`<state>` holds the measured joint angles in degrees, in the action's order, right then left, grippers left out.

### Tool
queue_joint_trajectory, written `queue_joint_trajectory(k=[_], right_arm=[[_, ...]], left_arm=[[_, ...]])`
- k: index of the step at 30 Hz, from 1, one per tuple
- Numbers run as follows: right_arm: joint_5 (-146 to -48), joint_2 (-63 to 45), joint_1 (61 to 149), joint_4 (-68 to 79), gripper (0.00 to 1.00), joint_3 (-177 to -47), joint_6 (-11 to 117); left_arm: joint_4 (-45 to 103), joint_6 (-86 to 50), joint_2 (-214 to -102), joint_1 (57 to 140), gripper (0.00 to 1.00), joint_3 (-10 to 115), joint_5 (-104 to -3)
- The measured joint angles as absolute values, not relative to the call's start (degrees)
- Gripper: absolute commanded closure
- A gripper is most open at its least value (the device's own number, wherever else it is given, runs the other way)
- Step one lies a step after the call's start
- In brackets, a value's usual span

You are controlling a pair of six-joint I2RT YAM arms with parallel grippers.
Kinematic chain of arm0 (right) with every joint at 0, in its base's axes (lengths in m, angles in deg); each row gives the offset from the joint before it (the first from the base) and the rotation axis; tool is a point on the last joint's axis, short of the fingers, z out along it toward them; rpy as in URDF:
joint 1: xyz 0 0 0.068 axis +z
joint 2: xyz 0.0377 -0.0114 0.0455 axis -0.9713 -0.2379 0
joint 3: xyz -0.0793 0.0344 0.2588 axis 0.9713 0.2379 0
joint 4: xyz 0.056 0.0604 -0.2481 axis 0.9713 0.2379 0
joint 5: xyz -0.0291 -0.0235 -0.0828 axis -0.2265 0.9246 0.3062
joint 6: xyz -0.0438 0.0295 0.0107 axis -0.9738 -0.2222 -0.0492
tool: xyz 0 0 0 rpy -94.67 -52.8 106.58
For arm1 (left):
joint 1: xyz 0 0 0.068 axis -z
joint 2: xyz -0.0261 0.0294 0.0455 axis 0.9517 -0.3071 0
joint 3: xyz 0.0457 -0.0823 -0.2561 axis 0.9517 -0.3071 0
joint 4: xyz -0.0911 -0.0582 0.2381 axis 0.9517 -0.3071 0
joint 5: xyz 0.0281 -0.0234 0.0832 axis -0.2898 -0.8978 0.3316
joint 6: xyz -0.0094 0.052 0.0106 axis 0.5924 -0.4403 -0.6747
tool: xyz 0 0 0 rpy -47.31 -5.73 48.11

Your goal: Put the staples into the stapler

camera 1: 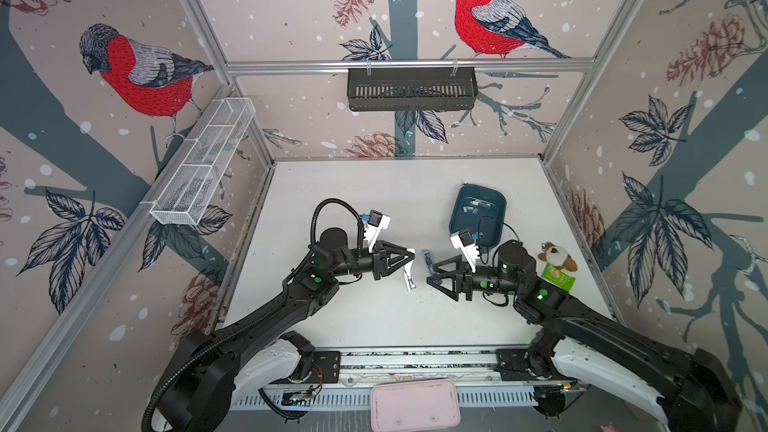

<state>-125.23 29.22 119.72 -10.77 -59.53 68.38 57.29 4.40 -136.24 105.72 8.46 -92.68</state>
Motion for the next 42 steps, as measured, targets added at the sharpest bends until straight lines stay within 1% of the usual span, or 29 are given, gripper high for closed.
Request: queue_joint_trajectory(k=[4, 11, 21, 26, 36, 42], right_arm=[[-126.65, 28.57, 119.83, -14.42, 0.34, -59.53, 69.73], [-127.61, 27.93, 120.16, -19.38, 0.35, -59.94, 72.55], [-127.68, 25.51, 121.86, -23.82, 0.39, -61.12, 74.06], [-127.83, 23.37, 122.69, -25.04, 0.44, -62.52, 74.06], [-127.92, 18.89, 124.00, -27.36, 0.50, -65.17, 74.04], [-127.88, 16.72, 124.68, -28.36, 0.55, -66.15, 74.04]], left_arm=[[60.63, 6.54, -136.22, 105.67, 0.76, 8.35, -93.38], [66.64, 10.78, -136.33, 105.67, 0.76, 7.70, -93.78], [71.28, 14.15, -136.00, 105.67, 0.76, 6.98, -94.04], [72.50, 15.27, -136.29, 105.67, 0.76, 6.82, -94.26], [73.92, 16.75, -137.95, 105.67, 0.76, 6.95, -95.17], [74.73, 17.15, -137.95, 105.67, 0.76, 6.95, -95.44]])
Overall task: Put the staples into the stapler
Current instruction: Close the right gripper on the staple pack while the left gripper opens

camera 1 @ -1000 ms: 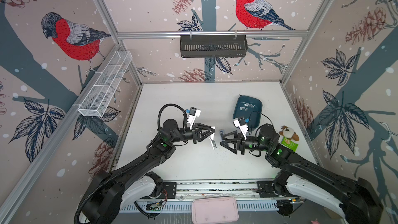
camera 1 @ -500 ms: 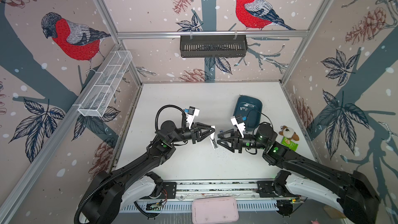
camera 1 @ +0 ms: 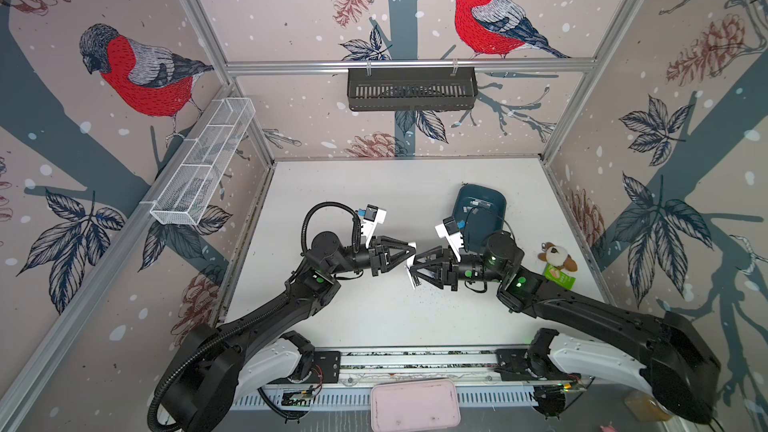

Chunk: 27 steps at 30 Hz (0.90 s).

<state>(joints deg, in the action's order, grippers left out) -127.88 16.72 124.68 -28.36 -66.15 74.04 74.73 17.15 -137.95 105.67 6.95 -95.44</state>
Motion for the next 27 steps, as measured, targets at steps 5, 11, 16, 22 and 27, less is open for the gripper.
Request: queue_joint_trajectory(k=[5, 11, 16, 22, 27], right_arm=[[-127.88, 15.04, 124.92, -29.43, 0.60, -66.83, 74.02], [-127.77, 14.06, 124.99, -30.15, 0.73, -67.02, 74.04], [-127.20, 14.34, 125.01, -29.69, 0.82, -67.00, 74.28], [-125.95, 15.06, 125.43, -29.28, 0.84, -66.67, 73.93], [-123.57, 15.50, 125.69, -25.91, 0.84, -66.43, 72.64]], left_arm=[[75.52, 17.84, -138.01, 105.70, 0.76, 6.93, -95.50], [76.63, 18.22, -138.10, 105.70, 0.76, 6.82, -95.50], [77.13, 18.15, -137.93, 105.70, 0.75, 6.56, -95.72], [75.93, 17.80, -136.68, 105.70, 0.39, 6.41, -95.22], [69.09, 14.68, -134.19, 105.67, 0.01, 7.06, -92.46]])
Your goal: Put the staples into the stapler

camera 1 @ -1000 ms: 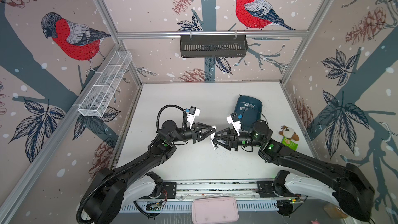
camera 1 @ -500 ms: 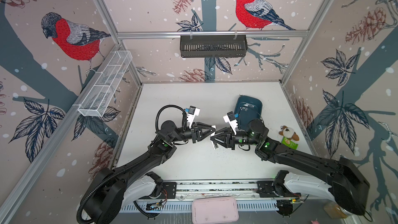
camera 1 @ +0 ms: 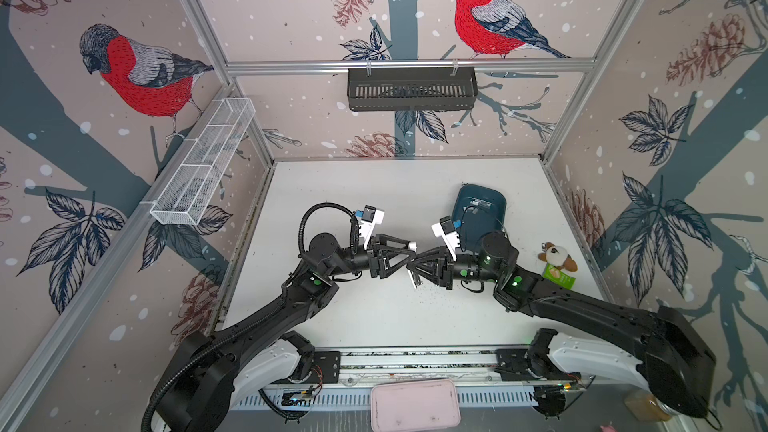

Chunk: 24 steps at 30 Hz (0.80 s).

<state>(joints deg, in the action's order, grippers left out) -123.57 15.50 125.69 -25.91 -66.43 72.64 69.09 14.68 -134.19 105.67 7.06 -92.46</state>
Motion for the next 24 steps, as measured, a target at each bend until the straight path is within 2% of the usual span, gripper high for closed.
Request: queue_joint_trajectory(k=[6, 16, 24], right_arm=[[-118.70, 18.43, 127.44, -20.19, 0.84, -64.51, 70.94], [-110.46, 22.38, 129.64, -11.33, 0.85, -62.91, 70.08], [-101.39, 19.89, 134.36, -4.10, 0.86, -66.32, 68.62]], left_arm=[[55.34, 10.63, -128.00, 105.63, 0.01, 7.96, -85.30], [30.14, 1.50, -111.37, 105.61, 0.01, 9.66, -70.96], [17.24, -6.20, -105.29, 105.61, 0.01, 14.65, -66.41]])
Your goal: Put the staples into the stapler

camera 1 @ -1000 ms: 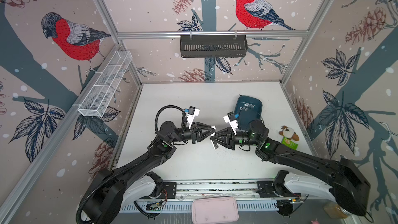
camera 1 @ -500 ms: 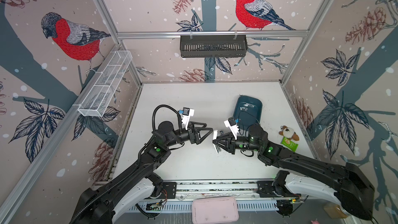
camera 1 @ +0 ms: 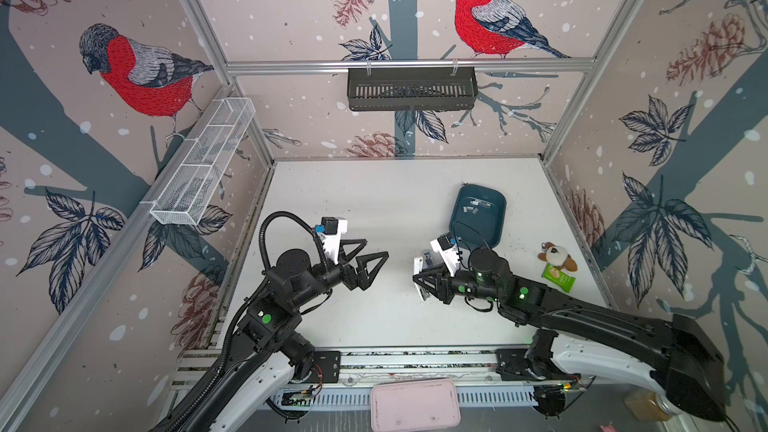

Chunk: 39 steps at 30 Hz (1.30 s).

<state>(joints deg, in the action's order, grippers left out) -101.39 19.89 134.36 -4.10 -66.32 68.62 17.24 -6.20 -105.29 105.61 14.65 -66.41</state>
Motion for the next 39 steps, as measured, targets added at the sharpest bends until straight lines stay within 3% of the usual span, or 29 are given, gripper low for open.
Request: queue_joint_trajectory(k=[15, 39], right_arm=[[-80.73, 5.29, 142.56, 7.77, 0.88, -77.12, 69.32], [-68.75, -15.08, 147.94, 20.01, 0.89, -92.03, 69.89]], left_arm=[[9.90, -12.51, -99.37, 105.57, 0.01, 15.61, -61.27], [7.76, -12.86, -97.51, 105.17, 0.01, 15.65, -54.72]])
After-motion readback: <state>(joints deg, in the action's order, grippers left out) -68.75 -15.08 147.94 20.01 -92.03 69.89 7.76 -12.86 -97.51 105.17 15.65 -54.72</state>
